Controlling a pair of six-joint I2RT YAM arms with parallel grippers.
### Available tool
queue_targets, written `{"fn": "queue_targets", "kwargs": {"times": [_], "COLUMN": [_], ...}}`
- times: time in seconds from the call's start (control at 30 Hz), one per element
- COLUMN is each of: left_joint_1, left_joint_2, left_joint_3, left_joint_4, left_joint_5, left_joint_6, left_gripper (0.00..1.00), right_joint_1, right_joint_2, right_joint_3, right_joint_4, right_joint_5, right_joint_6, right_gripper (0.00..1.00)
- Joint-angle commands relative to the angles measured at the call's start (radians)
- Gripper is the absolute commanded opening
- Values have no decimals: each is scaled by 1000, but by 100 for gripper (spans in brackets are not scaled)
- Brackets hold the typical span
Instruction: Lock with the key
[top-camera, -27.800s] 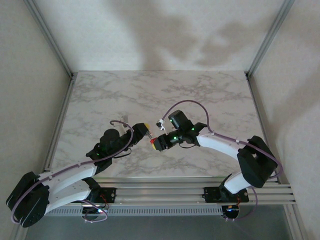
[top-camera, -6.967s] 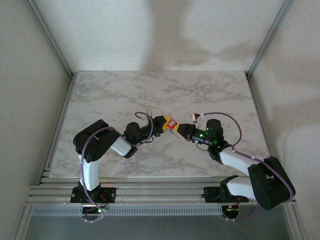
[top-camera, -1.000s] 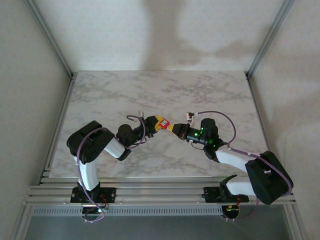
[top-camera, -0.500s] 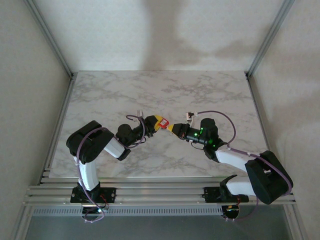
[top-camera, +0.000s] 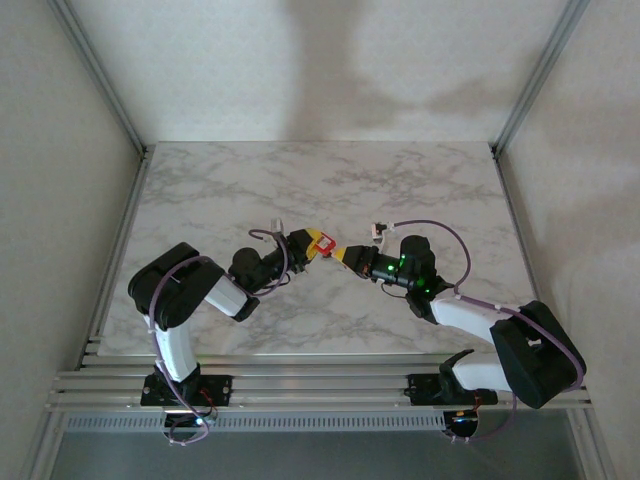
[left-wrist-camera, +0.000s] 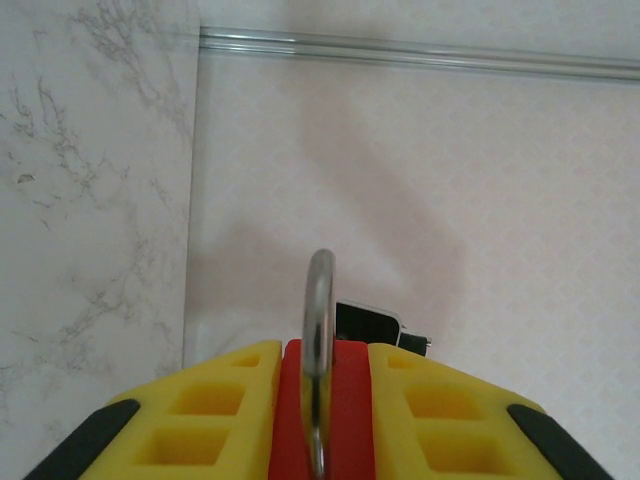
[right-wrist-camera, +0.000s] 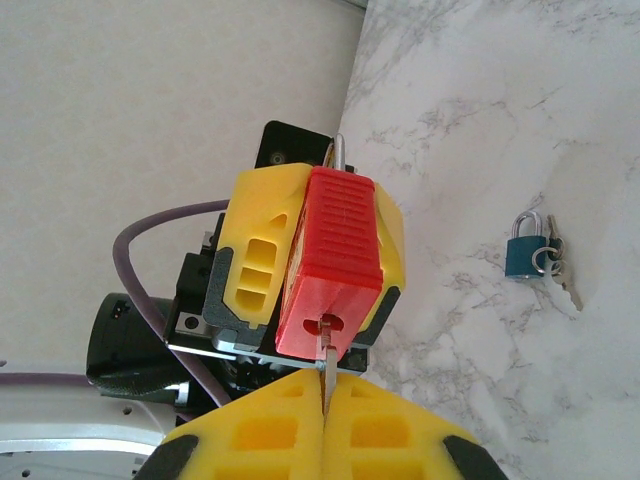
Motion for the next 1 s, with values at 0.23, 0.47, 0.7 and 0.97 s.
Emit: {"fn": "queue_targets", "kwargs": {"times": [0.23, 0.47, 0.7, 0.97], "left_joint_1": [154, 156, 156, 156], "left_joint_2": [-36, -50, -49, -50], "left_joint_3": [-21, -23, -24, -27], "left_joint_4": [-7, -28, -28, -23], "left_joint_5": [-374, -384, -385, -377], "left_joint_6": [13, 21, 22, 21], "left_gripper": [0, 0, 0, 0], "right_joint_1": [3, 6, 7, 7], "right_joint_2": [-14, -14, -17, -16], "right_joint_3": [-19, -16, -16, -16], "right_joint_4": [-19, -20, -22, -26], "right_joint_5": [-94, -96, -98, -88], "right_joint_6": [-55, -57, -59, -64], "right_gripper": [0, 0, 0, 0]}}
